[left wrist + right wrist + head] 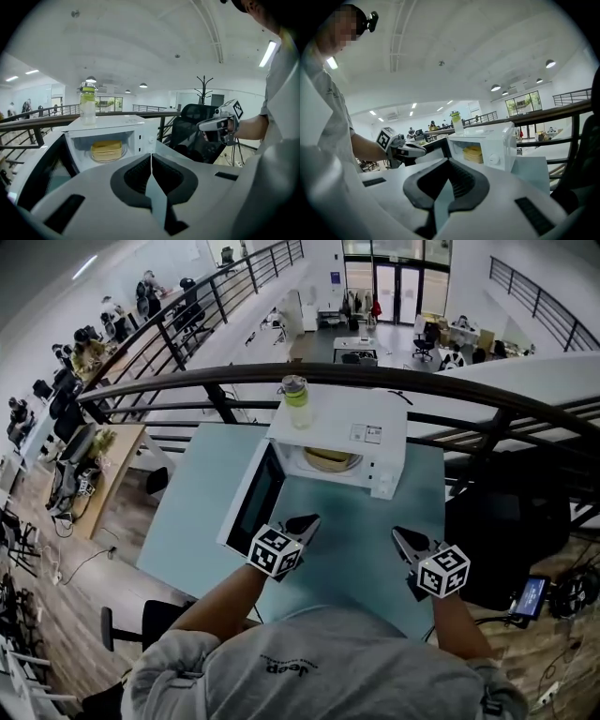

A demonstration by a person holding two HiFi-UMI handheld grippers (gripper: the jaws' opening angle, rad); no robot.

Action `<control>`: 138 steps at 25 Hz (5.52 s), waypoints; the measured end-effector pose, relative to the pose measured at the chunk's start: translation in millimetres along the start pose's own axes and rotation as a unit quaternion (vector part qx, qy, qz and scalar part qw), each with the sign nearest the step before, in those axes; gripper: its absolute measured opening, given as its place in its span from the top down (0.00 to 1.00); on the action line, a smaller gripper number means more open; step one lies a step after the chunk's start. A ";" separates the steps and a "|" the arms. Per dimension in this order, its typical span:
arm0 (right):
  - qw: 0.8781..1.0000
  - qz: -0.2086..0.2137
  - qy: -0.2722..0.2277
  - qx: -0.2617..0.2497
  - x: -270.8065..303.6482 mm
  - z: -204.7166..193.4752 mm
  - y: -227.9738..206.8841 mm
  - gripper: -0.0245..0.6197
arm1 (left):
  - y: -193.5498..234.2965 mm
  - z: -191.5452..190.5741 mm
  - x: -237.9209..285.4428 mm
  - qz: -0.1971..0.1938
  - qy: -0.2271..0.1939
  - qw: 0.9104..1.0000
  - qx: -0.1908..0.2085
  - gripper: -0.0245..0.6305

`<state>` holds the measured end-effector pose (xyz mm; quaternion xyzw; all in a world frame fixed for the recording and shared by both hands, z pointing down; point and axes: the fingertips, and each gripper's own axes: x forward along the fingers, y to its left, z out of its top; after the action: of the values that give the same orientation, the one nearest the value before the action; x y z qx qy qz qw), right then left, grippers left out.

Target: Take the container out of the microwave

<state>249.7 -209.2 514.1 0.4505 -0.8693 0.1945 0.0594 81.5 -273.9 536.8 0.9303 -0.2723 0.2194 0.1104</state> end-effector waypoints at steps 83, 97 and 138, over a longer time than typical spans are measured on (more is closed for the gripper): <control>0.996 -0.045 0.061 0.052 114.1 -58.5 -85.4 0.94 | 164.0 -86.7 219.2 -0.067 0.371 0.729 0.571 0.82; 0.996 -0.062 0.052 0.031 101.6 -35.0 -47.6 0.94 | 118.0 -82.1 145.3 -0.090 0.337 0.735 0.581 0.83; 0.999 -0.025 0.000 -0.034 -101.2 7.0 -11.3 0.94 | -91.8 -37.8 11.6 -0.007 0.290 0.808 0.513 0.84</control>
<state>318.7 -140.9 482.7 0.4702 -0.8637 0.1628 0.0798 128.1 -191.0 567.7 0.7470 -0.0688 0.5855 -0.3073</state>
